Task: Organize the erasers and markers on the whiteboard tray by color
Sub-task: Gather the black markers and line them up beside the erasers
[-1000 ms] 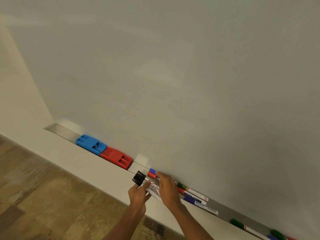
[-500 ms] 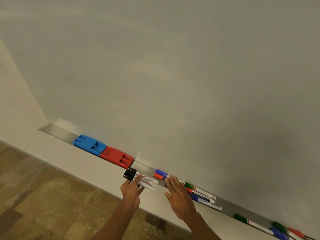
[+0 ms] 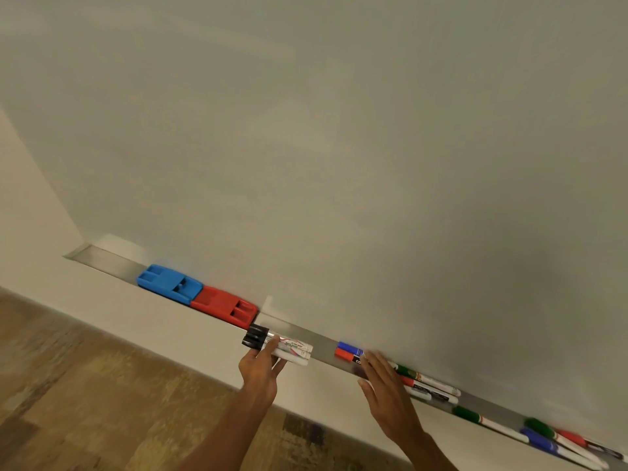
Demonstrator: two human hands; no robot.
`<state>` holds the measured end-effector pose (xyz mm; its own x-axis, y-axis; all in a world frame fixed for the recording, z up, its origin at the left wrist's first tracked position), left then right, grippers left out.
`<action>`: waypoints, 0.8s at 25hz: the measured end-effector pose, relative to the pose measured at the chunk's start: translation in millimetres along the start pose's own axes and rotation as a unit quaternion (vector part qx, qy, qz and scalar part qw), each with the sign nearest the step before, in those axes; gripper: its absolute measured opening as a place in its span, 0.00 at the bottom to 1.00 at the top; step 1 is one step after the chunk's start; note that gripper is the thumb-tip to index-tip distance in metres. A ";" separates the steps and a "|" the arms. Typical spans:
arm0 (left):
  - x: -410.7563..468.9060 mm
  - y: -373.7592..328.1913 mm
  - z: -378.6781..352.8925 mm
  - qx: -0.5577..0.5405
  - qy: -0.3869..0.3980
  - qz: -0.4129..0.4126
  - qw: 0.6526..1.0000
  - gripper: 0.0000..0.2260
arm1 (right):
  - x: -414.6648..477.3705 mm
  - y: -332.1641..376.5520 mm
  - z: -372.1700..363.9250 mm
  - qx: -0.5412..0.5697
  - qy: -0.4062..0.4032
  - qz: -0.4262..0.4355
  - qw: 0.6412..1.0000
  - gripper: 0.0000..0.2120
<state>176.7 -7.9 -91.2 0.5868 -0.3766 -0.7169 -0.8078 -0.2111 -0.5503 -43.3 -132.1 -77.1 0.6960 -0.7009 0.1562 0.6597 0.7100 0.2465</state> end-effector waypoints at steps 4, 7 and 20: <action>-4.8 3.2 -8.3 -0.005 0.016 0.008 1.000 0.12 | 28.9 50.7 20.9 0.331 -0.067 -0.157 0.928 0.18; -9.4 3.4 -15.1 -0.001 0.027 0.011 1.000 0.08 | 44.9 86.1 8.0 0.527 -0.034 -0.264 0.807 0.14; -2.4 -5.9 -18.2 0.044 0.057 0.016 0.997 0.10 | 46.0 93.7 -19.9 0.606 -0.090 -0.397 0.684 0.09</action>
<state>179.0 -22.2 -78.4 0.5459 -0.4838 -0.6840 -0.8154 -0.1190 -0.5666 56.1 -96.4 -65.8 0.1365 -0.9071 -0.3981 0.0146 -0.4000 0.9164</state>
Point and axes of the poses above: each hand's wrist, its own x-axis towards the middle knuckle, its own z-axis out of the back of the hand, y = z × x, the point moved 6 cm from there along x, towards the middle knuckle, and after that the axes turned 4 degrees about -y, right-handed, at the moved point
